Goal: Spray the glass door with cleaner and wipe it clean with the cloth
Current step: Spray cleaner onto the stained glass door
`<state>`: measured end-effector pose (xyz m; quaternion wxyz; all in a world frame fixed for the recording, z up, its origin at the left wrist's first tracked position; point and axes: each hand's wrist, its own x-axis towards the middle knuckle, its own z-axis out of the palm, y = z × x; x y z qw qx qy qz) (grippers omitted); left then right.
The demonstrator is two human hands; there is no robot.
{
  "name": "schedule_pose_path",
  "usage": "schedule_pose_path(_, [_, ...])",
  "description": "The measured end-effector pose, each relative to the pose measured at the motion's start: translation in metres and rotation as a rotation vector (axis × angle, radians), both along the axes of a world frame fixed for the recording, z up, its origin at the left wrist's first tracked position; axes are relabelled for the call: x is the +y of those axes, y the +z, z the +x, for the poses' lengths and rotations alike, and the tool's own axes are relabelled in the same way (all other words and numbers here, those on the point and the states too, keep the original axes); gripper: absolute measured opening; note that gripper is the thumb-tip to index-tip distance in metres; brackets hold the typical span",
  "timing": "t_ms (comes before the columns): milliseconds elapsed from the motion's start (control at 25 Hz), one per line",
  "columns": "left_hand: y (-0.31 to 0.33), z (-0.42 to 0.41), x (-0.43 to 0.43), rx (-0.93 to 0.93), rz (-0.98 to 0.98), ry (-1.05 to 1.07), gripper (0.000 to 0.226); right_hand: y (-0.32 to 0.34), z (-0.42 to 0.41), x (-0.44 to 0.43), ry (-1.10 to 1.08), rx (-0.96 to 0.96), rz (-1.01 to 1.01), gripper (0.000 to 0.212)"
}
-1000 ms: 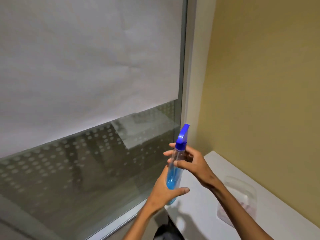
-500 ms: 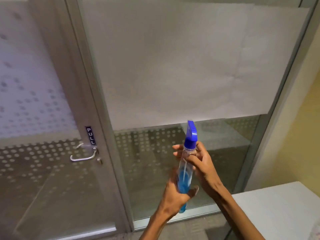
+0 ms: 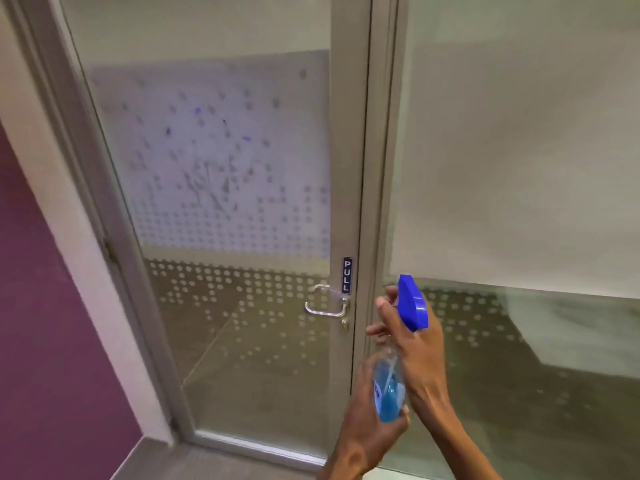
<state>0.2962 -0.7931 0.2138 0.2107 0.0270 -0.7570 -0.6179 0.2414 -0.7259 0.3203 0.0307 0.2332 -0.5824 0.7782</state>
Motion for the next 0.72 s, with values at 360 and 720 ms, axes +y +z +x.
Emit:
schedule_pose_path(360, [0.021, 0.047, -0.16, -0.012, -0.105, 0.048, 0.088, 0.017, 0.022, -0.156, 0.223, 0.105, 0.041, 0.005])
schedule_pose_path(720, [0.065, 0.025, -0.339, -0.023, -0.243, -0.045, 0.094, 0.054, 0.001, -0.319, 0.235, 0.125, 0.048, 0.017])
